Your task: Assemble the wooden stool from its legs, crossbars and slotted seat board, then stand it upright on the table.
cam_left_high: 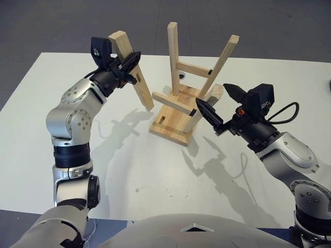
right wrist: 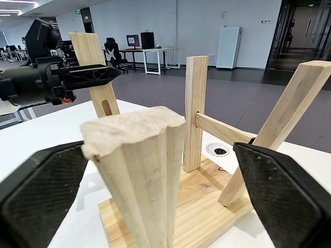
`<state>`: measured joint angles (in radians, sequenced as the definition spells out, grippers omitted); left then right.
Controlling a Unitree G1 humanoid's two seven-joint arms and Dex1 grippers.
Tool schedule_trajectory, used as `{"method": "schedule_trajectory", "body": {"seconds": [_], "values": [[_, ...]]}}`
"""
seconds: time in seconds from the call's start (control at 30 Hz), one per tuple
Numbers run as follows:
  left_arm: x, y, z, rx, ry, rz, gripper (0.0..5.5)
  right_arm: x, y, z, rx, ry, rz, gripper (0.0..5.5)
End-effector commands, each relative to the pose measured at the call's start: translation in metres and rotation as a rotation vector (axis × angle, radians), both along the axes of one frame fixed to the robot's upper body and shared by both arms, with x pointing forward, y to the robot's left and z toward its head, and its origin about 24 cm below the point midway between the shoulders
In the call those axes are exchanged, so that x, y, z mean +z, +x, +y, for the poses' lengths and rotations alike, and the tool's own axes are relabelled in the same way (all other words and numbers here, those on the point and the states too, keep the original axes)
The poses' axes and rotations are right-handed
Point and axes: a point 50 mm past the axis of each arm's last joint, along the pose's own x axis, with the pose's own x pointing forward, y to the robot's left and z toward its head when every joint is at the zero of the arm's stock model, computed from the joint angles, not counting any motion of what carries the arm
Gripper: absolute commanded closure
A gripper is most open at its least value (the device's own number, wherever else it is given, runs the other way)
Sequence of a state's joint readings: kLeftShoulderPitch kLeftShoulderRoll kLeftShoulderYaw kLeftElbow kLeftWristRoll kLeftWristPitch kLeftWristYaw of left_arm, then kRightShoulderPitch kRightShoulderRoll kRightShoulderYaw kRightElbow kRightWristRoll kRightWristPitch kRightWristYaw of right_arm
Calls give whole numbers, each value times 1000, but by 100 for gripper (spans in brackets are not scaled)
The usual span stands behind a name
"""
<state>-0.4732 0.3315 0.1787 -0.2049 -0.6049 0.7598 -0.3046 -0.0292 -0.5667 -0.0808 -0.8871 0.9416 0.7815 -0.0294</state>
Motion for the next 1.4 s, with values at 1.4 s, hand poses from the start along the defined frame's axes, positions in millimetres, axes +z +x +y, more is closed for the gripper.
{"method": "schedule_trajectory", "body": {"seconds": [1.4], "values": [[-7, -27, -33, 37, -13, -70, 445, -13, -5, 3, -12, -30, 22, 10]]}}
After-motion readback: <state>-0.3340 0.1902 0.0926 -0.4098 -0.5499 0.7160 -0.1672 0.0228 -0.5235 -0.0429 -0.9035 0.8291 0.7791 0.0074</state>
